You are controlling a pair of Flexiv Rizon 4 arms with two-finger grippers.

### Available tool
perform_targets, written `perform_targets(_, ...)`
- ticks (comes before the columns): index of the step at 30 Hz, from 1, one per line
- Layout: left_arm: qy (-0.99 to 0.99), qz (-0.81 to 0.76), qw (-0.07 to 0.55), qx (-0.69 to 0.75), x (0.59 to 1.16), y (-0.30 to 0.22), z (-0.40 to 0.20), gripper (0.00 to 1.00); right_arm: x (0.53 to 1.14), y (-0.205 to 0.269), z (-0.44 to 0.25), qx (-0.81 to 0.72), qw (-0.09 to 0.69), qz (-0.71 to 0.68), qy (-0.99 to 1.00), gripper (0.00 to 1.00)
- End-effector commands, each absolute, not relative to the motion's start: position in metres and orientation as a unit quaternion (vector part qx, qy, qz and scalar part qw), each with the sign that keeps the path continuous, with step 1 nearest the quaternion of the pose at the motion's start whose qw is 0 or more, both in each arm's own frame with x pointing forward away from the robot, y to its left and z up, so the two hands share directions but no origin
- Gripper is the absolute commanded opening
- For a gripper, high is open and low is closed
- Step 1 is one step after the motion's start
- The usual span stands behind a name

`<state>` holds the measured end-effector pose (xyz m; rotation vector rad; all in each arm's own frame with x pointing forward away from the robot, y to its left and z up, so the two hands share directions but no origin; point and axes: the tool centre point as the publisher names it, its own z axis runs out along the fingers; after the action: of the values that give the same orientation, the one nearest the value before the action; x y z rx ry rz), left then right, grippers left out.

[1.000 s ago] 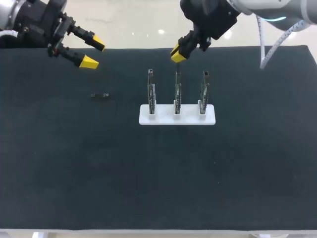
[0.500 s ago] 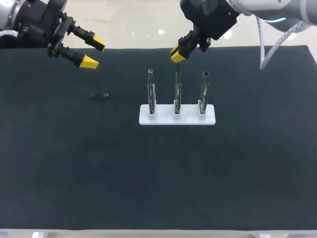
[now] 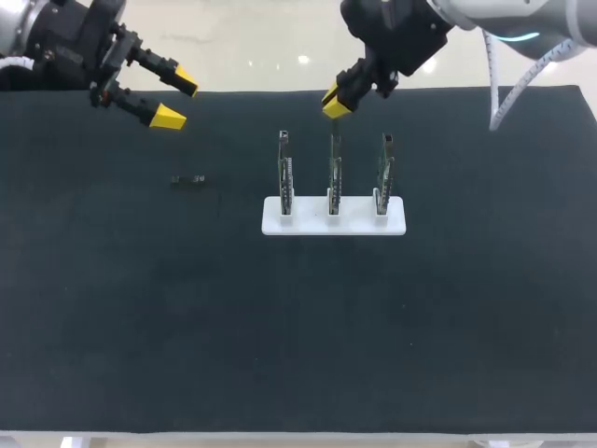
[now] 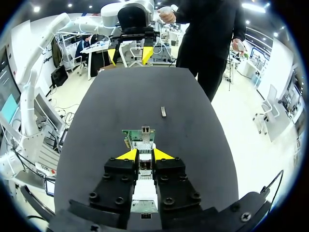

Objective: Pick up the optical module with the left hand, and insert it into the network port with the right hand.

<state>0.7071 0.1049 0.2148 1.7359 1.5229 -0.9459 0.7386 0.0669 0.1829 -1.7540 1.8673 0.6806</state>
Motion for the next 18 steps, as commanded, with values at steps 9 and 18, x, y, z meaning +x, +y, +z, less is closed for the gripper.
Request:
perform_targets(9,0.58,-0.359,0.316,0.66,0.7075,0.1045,0.2151,1.0,0.7373,0.0668,0.1774,-0.64,0.248,0.252,0.682,0.0)
perform_targets(18,0.58,-0.359,0.316,0.66,0.7075,0.1045,0.2151,1.0,0.7376,0.0653,0.1744,-0.64,0.249,0.253,0.681,0.0)
